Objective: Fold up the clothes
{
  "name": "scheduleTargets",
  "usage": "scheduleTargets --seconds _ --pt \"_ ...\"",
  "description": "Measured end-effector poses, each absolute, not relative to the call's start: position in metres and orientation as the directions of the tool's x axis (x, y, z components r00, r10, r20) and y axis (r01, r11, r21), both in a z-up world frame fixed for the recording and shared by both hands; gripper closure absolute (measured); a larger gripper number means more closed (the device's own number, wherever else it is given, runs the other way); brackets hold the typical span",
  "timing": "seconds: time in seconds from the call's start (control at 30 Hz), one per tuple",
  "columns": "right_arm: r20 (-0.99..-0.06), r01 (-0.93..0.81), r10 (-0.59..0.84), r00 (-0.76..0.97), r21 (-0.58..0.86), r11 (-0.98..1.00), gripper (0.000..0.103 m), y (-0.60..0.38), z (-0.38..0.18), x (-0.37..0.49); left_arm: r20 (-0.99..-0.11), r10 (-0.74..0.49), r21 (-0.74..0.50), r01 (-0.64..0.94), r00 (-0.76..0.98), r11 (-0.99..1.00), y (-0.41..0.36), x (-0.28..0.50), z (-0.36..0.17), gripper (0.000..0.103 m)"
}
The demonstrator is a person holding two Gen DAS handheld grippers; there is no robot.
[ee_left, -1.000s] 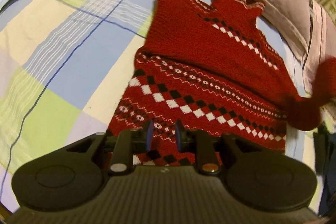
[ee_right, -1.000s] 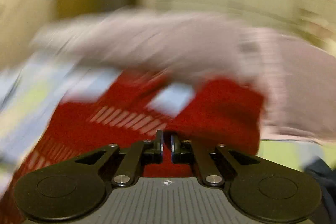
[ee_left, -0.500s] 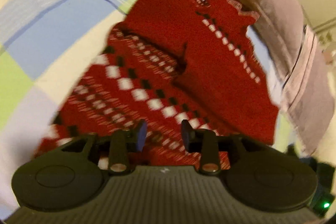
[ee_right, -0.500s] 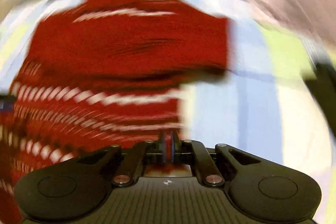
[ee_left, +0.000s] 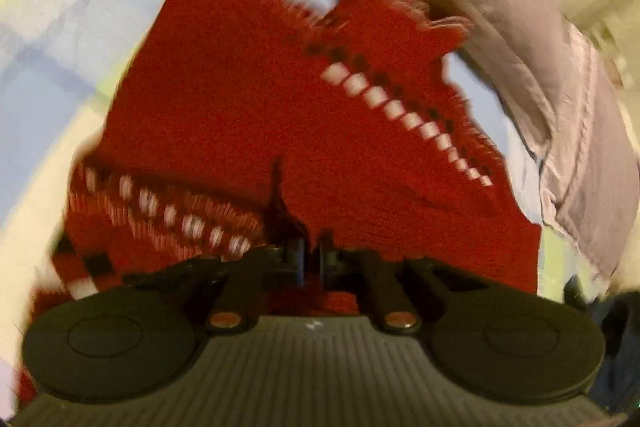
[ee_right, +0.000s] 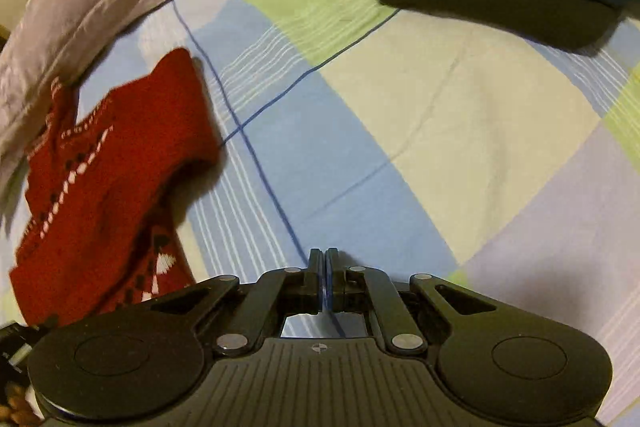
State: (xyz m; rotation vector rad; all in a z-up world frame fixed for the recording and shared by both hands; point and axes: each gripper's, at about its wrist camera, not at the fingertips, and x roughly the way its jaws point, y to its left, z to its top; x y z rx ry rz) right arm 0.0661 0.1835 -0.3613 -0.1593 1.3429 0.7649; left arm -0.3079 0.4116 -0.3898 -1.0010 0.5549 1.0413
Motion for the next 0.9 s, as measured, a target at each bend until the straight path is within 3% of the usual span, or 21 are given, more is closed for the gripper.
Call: scheduleTargets --seconds 0.1,0.2,0.4,0.67,0.77,0.83,0.87,0.9 --pt "-0.912 -0.629 0.409 0.047 0.291 0.721 0.099 0.192 -0.360 0.060 -0.687 0.594 -0.327 -0.908 0.419 0.262 0.413 -0.316 -0.341 0.099" --pt "-0.908 -0.676 0.414 0.062 0.267 0.687 0.099 0.206 -0.362 0.055 -0.671 0.682 -0.178 -0.956 0.292 0.234 0.431 -0.341 -0.327 0.099" --pt "-0.902 -0.716 0.428 0.064 0.257 0.649 0.100 0.238 -0.370 0.045 -0.744 0.624 -0.101 -0.963 0.239 0.248 0.456 -0.358 -0.356 0.099" --pt "-0.908 -0.789 0.407 0.102 0.175 0.588 0.100 0.265 -0.377 0.037 -0.825 0.523 -0.109 -0.969 0.212 0.222 0.463 -0.372 -0.403 0.097" --pt "-0.916 -0.814 0.392 0.086 0.163 0.558 0.099 0.274 -0.381 0.036 -0.827 0.528 -0.095 -0.972 0.196 0.213 0.465 -0.376 -0.402 0.088" --pt "-0.904 -0.808 0.419 0.083 0.185 0.560 0.099 0.281 -0.377 0.039 -0.810 0.562 -0.079 -0.982 0.165 0.173 0.464 -0.383 -0.390 0.089" --pt "-0.896 -0.802 0.437 0.083 0.199 0.562 0.092 0.284 -0.374 0.041 -0.794 0.587 -0.092 -0.986 0.156 0.138 0.462 -0.388 -0.382 0.089" --pt "-0.887 -0.797 0.454 0.083 0.214 0.564 0.061 0.287 -0.371 0.042 -0.780 0.600 -0.117 -0.984 0.177 0.138 0.461 -0.388 -0.375 0.089"
